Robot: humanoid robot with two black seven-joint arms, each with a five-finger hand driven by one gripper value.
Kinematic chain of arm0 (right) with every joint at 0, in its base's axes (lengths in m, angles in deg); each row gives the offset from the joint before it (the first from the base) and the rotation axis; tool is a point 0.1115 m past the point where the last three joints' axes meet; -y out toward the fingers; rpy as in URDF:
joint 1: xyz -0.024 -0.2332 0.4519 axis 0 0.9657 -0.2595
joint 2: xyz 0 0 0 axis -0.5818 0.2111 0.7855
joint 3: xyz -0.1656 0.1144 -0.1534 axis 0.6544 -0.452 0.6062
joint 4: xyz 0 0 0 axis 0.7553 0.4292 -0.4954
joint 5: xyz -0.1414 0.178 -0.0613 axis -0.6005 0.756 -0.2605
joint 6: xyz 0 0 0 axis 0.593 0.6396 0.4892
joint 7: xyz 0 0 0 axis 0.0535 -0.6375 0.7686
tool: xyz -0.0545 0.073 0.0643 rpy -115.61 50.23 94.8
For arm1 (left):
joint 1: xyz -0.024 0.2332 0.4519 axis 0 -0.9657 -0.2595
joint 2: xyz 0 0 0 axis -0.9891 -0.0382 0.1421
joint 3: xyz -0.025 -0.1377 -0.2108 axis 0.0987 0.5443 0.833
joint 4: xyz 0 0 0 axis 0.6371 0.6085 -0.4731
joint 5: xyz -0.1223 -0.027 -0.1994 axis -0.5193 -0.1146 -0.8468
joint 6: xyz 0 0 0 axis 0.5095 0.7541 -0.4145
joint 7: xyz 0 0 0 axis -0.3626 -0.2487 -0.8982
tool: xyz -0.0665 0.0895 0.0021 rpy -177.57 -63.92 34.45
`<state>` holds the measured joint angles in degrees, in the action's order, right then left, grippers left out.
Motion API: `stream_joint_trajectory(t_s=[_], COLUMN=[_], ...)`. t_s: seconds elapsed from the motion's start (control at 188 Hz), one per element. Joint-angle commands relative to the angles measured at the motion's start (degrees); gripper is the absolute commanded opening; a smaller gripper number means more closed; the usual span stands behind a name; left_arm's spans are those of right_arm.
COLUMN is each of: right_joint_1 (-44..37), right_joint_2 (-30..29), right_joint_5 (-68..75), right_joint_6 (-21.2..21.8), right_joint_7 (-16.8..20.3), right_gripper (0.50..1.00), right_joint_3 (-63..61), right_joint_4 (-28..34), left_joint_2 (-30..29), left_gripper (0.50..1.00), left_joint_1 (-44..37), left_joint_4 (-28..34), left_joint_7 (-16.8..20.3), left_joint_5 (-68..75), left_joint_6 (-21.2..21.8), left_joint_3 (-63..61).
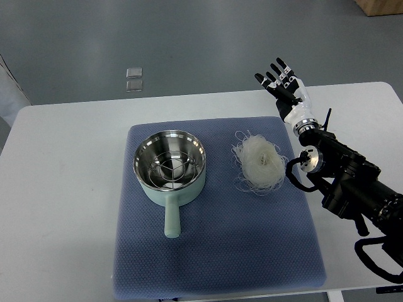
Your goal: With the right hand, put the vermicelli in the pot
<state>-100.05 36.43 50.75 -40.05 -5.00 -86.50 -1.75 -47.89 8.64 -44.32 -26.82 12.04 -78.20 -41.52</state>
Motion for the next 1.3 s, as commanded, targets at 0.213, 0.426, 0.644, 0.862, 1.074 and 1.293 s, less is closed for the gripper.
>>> stream_joint_trajectory(t_s=[0.213,0.426,0.644,0.862,1.074,1.293], right_joint_1=[-0.78,-1.48,-2.71,-4.12,-8.33,-15.19], right_joint_2=[0.0,0.0,0.97,4.74,11.68,19.42], right_joint_5=[-0.16,-0.77,-4.46,-17.64,-30.56,-43.05], right_joint_6=[0.0,0.0,0.0,-1.49,-0.35,2.2], right_joint_7=[0.09,0.09,0.53,0.97,0.88,0.88], right_gripper=[0.93,0.93,0.928,0.93,0.928,0.928], right_joint_3=[0.19,0.37,1.25,6.87,18.64,29.2], right_joint_4=[0.09,0.09,1.94,4.48,7.47,15.82], left_joint_2=[0.0,0.0,0.0,0.0,0.0,0.0], left_gripper=[1.0,1.0,1.0,1.0,1.0,1.0], left_joint_1=[0.0,0.0,0.0,0.09,0.17,0.17], left_joint_4=[0.0,0.0,0.0,0.0,0.0,0.0], left_joint_7=[0.0,0.0,0.0,0.0,0.0,0.0], left_joint_5=[0.01,0.01,0.01,0.01,0.01,0.01], left_joint_6=[0.05,-0.04,-0.04,0.05,0.05,0.05], left_joint_3=[0.0,0.0,0.0,0.0,0.0,0.0])
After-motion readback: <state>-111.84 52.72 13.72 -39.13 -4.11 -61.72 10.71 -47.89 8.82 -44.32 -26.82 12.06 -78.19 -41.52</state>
